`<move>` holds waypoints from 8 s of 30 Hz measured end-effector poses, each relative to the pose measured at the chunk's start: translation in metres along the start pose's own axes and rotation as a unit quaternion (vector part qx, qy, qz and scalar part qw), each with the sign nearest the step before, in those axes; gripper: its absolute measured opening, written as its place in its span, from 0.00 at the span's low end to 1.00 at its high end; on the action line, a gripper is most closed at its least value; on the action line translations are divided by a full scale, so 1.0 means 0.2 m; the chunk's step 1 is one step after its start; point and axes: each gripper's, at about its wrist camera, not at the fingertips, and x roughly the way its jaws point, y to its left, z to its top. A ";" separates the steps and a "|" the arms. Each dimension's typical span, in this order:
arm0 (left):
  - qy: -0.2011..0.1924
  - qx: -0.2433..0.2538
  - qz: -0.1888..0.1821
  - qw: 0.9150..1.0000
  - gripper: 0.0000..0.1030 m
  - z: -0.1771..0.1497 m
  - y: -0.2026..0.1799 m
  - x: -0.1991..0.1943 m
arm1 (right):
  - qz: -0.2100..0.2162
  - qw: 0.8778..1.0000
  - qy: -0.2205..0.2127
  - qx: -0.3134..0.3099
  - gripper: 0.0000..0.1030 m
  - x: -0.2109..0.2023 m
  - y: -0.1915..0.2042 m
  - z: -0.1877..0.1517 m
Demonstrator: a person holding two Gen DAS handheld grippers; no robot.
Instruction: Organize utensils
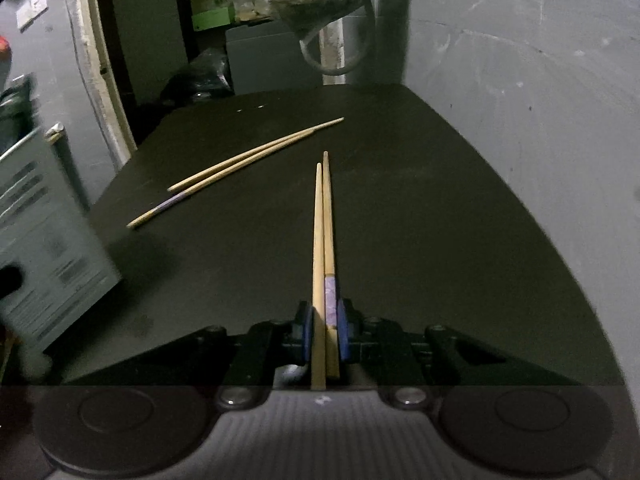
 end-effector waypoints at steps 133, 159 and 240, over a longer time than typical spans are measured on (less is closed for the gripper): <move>0.006 -0.011 0.005 1.000 0.75 0.00 0.00 0.02 | 0.010 0.998 0.042 -0.052 0.07 0.17 0.34 0.20; 0.002 -0.023 0.000 1.000 0.75 -0.01 0.03 0.01 | 0.028 0.999 0.034 -0.027 0.43 0.27 0.54 0.27; 0.000 -0.023 0.001 1.000 0.75 0.00 0.03 0.00 | 0.162 0.985 -0.064 0.012 0.13 0.01 0.18 0.17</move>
